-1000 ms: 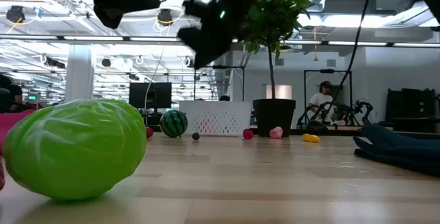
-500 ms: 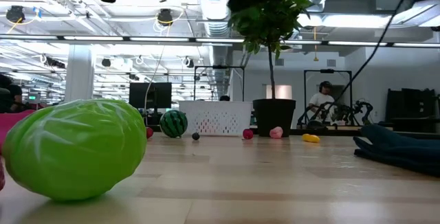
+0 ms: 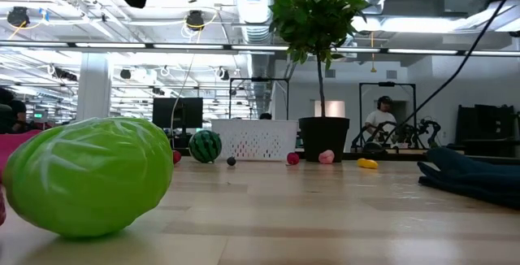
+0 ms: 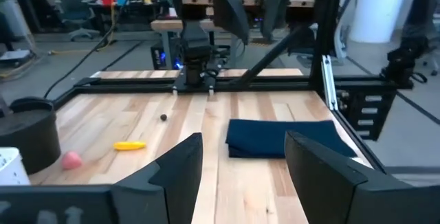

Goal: Pick and placing Produce into tupperware
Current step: Put the blueberry into the white basket

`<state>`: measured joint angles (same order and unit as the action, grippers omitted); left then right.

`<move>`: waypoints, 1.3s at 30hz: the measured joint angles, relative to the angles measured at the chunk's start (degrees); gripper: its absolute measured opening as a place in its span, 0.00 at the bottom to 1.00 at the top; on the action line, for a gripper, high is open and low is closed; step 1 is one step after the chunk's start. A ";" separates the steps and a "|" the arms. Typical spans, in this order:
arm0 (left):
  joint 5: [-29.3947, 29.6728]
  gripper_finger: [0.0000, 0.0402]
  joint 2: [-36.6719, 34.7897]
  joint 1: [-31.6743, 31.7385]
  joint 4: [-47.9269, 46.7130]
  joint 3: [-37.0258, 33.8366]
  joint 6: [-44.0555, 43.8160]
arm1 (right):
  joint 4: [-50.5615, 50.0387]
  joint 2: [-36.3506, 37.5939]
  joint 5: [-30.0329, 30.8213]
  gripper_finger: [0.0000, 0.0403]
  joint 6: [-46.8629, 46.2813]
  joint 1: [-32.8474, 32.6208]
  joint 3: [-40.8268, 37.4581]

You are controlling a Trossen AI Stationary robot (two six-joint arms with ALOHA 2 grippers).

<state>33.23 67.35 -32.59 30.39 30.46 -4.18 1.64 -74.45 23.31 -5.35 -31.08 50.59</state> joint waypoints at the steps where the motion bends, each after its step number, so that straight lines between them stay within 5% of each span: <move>1: -0.47 0.49 0.00 0.13 -0.08 0.00 0.64 | 1.32 0.02 -0.10 0.31 -0.47 -0.77 -0.98; 13: -3.64 0.49 0.04 0.45 -5.77 -0.02 0.19 | 0.93 -4.60 0.04 0.31 -14.40 -6.64 -3.31; 18: -9.51 0.49 0.04 1.06 -4.00 -0.04 1.62 | 3.36 -5.38 0.74 0.31 -10.46 -8.96 -3.31; 22: -14.97 0.49 0.04 2.15 7.30 -3.59 6.20 | 7.89 -4.26 0.68 0.31 -2.54 -9.92 -3.33; 27: -16.69 0.49 0.04 7.72 15.86 -9.81 4.45 | 11.78 -1.50 -4.19 0.31 4.48 -5.75 -4.48; 32: -19.15 0.49 0.04 12.06 16.80 -12.18 0.08 | 16.69 2.73 -18.75 0.31 5.78 3.05 -9.92; 39: -21.28 0.49 0.04 12.44 16.63 -12.37 0.21 | 17.47 14.85 -21.97 0.31 1.01 10.55 -21.91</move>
<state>11.95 67.40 -20.14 47.02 18.09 -3.97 19.11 -59.61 1.34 -4.34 -20.53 28.69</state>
